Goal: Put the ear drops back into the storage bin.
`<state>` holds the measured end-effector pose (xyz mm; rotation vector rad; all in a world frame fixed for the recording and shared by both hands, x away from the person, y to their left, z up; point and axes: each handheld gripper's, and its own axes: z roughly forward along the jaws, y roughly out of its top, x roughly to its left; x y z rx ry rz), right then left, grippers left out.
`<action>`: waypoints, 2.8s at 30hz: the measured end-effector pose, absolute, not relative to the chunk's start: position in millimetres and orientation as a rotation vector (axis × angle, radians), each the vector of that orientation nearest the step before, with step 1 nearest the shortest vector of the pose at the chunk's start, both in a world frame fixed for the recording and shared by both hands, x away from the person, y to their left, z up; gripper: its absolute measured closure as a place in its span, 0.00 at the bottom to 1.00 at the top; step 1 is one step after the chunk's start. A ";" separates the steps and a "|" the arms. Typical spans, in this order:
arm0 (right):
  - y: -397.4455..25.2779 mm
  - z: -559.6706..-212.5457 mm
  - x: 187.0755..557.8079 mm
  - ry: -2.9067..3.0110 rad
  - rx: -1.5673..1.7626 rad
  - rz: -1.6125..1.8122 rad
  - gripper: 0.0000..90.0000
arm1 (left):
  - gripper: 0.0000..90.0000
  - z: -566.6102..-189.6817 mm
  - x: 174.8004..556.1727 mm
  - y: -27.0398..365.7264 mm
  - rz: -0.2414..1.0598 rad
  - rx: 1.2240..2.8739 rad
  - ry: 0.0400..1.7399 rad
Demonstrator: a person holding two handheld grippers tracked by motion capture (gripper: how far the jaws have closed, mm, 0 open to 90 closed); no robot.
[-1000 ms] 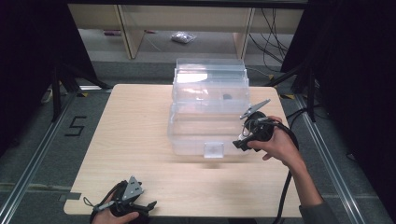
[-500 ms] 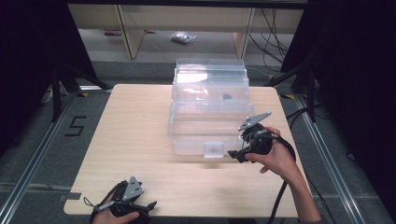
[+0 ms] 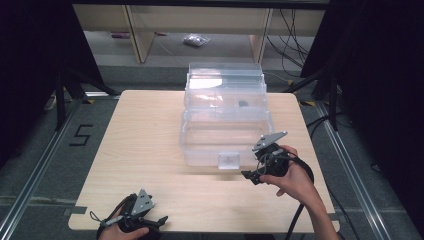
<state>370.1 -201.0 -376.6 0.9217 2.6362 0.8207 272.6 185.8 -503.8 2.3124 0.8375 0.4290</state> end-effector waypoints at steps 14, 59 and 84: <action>-198.7 -393.9 359.6 2.616 0.838 0.899 0.25 | 0.17 -503.3 271.9 186.0 0.433 2.308 0.828; -207.1 -448.9 334.1 2.552 0.952 0.995 0.23 | 0.17 -502.9 271.1 185.5 0.438 2.307 0.827; -210.3 -473.6 306.7 2.539 1.022 1.091 0.23 | 0.17 -503.0 271.3 185.2 0.433 2.311 0.829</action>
